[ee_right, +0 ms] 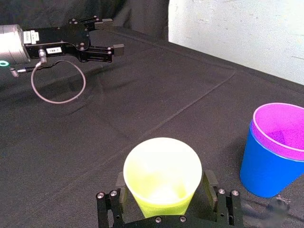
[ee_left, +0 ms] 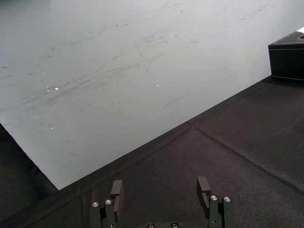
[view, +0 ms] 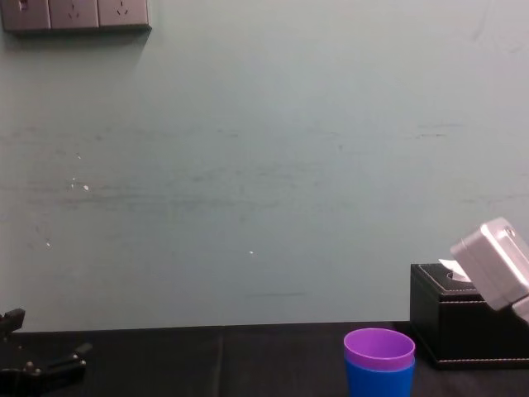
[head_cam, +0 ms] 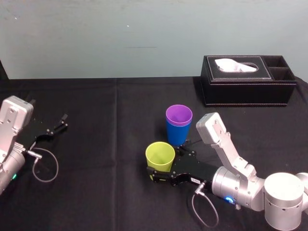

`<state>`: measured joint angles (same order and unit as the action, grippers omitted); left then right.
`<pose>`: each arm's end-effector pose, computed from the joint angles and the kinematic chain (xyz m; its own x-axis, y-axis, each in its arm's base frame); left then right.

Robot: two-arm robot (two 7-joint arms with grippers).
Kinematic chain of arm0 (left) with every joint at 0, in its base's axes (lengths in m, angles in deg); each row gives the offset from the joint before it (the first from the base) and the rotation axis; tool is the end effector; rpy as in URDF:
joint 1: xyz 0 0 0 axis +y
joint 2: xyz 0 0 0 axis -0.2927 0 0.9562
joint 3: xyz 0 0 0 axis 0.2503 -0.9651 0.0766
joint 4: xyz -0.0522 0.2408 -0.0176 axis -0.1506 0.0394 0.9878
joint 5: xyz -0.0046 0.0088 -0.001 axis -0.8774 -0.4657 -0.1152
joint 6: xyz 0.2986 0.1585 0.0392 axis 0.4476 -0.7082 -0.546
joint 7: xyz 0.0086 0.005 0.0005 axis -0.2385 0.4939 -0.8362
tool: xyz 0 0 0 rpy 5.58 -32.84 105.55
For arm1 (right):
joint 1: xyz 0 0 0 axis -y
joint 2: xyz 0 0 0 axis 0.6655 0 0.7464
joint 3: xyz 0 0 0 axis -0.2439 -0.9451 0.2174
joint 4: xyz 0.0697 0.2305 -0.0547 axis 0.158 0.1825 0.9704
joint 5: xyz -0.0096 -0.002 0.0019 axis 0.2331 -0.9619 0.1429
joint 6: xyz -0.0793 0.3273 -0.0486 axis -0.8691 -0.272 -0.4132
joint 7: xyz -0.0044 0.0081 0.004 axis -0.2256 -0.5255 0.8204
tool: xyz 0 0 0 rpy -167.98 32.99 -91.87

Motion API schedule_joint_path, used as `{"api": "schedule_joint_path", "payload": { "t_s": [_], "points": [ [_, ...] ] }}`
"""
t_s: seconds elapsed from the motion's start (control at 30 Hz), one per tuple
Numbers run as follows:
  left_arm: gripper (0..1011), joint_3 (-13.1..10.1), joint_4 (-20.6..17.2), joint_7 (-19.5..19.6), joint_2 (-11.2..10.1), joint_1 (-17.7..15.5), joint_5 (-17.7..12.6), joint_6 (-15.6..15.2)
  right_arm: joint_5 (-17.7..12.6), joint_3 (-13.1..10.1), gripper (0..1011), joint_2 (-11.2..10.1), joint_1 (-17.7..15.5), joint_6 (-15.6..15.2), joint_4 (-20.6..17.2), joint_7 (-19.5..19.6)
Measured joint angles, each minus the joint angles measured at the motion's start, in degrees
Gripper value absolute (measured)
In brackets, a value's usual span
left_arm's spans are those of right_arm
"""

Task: Stack the three plastic cups sequentially using one hand.

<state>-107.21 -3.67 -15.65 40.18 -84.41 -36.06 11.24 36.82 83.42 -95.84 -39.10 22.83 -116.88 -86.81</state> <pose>0.3807 0.0498 -0.2735 0.2923 0.8803 0.3736 -0.9552 0.2874 0.0702 0.3647 0.0388 -0.2556 0.7555 -0.6545 0.0291 0.6291 0.7125 -0.3107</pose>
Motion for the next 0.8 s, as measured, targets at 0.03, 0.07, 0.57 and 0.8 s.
{"api": "schedule_joint_path", "payload": {
  "t_s": [0.03,0.07,0.57,0.8],
  "points": [
    [1010,0.0,0.0,0.0,0.0,0.0,0.0,0.0,-0.01,-0.01,990,0.0,-0.01,0.0,0.0,0.0],
    [1010,0.0,0.0,0.0,0.0,0.0,0.0,0.0,-0.01,-0.01,967,-0.01,-0.01,0.0,0.0,0.0],
    [1010,0.0,0.0,0.0,0.0,0.0,0.0,0.0,-0.02,-0.08,729,-0.08,-0.07,0.03,-0.04,0.04],
    [1010,0.0,0.0,0.0,0.0,0.0,0.0,0.0,-0.02,-0.08,729,-0.08,-0.07,0.05,-0.06,0.03]
  ]
}}
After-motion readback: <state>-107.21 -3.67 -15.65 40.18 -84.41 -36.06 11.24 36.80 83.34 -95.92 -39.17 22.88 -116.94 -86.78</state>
